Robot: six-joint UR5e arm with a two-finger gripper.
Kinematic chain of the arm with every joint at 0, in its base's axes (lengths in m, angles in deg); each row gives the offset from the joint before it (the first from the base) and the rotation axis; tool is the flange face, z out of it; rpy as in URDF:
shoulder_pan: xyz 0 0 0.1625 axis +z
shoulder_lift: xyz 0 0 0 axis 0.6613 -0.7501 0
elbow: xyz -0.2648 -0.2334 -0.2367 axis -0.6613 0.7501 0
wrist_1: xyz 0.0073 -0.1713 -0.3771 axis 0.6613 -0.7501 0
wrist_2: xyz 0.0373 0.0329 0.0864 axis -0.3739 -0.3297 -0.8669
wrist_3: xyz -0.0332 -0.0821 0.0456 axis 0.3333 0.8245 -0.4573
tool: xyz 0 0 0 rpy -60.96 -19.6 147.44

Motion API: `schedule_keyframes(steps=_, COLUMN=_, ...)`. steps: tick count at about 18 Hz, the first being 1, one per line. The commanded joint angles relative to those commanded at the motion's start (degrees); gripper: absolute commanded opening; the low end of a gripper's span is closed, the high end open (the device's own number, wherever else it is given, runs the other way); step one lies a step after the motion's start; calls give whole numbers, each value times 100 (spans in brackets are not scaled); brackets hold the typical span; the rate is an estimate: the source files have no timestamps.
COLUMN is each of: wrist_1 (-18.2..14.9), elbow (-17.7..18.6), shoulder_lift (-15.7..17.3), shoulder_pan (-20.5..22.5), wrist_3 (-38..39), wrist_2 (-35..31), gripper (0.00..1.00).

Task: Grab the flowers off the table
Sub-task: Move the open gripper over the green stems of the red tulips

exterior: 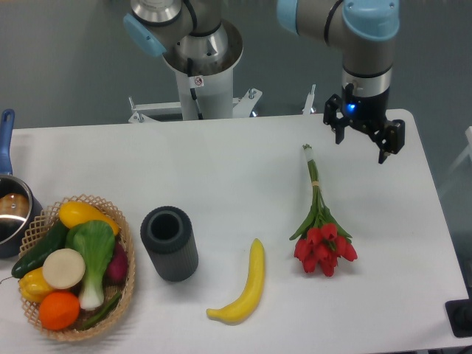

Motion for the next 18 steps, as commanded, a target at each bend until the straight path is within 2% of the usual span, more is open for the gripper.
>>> schedule_keyframes(steps=5, wrist_1=-17, elbow=26, shoulder_lift=-149, shoulder_pan=202, wrist_3=26, wrist_2=87, gripper=100)
schedule_keyframes(steps=8, wrist_1=0, elbow=245, shoulder_lift=-150, shoulder_pan=360, wrist_3=237, wrist_2=245, gripper=100)
schedule_keyframes(steps=10, wrist_1=0, elbow=377, shoulder_lift=-150, shoulder_pan=422, wrist_3=500, wrist_2=675, gripper=100)
schedule_keyframes(steps=11, wrist_1=17, elbow=491, shoulder_lift=-141, shoulder_pan=387, wrist_3=910, wrist_2=816, gripper=100)
schedule_keyframes(steps=13, wrist_1=26, elbow=536, shoulder_lift=-167, shoulder_pan=369, wrist_3=1491, wrist_2=861, gripper=100)
schedule_keyframes(steps=18, wrist_1=18, elbow=624, shoulder_lift=-386, shoulder_pan=361, wrist_3=1827, wrist_2=949, gripper=100)
